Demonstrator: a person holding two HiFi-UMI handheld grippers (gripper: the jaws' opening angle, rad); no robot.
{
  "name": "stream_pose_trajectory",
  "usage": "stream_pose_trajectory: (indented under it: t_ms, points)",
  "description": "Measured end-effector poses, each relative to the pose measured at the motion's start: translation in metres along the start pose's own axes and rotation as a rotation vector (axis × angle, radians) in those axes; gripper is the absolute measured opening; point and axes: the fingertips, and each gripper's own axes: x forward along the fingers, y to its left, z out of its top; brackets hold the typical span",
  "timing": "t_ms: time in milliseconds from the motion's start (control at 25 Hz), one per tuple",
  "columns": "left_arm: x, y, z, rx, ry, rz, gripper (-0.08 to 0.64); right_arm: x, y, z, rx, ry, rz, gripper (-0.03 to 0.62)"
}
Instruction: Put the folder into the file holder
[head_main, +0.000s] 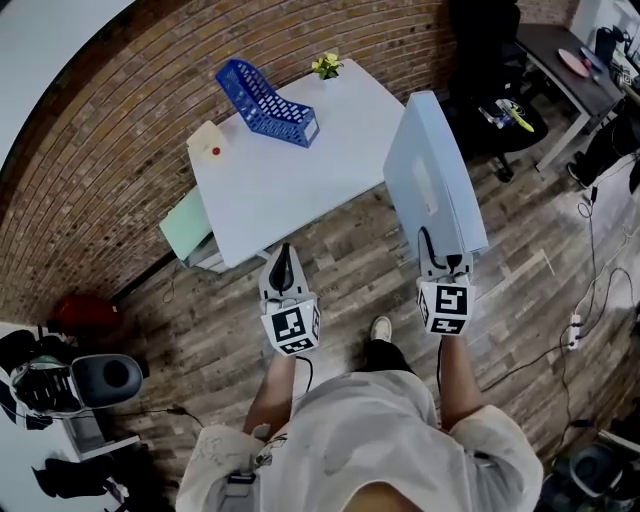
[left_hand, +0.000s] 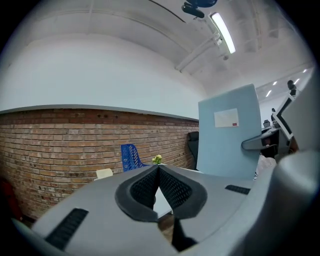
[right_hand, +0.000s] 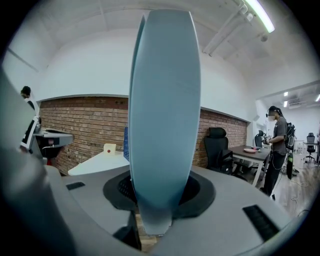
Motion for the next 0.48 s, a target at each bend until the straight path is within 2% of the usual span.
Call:
stream_pose_trajectory:
  t_ms: [200, 480]
  points:
    - [0.028, -0.019, 0.011, -0.009, -0.008, 0.004, 0.008, 0.022, -0.024, -0.003, 0.02, 0.005, 0.01, 0.158]
    - [0.054, -0.037, 0.015, 0.021, -0.006, -0.001, 0.008, 0.039, -0.046, -0.001, 0.029, 0.001, 0.014, 0.158]
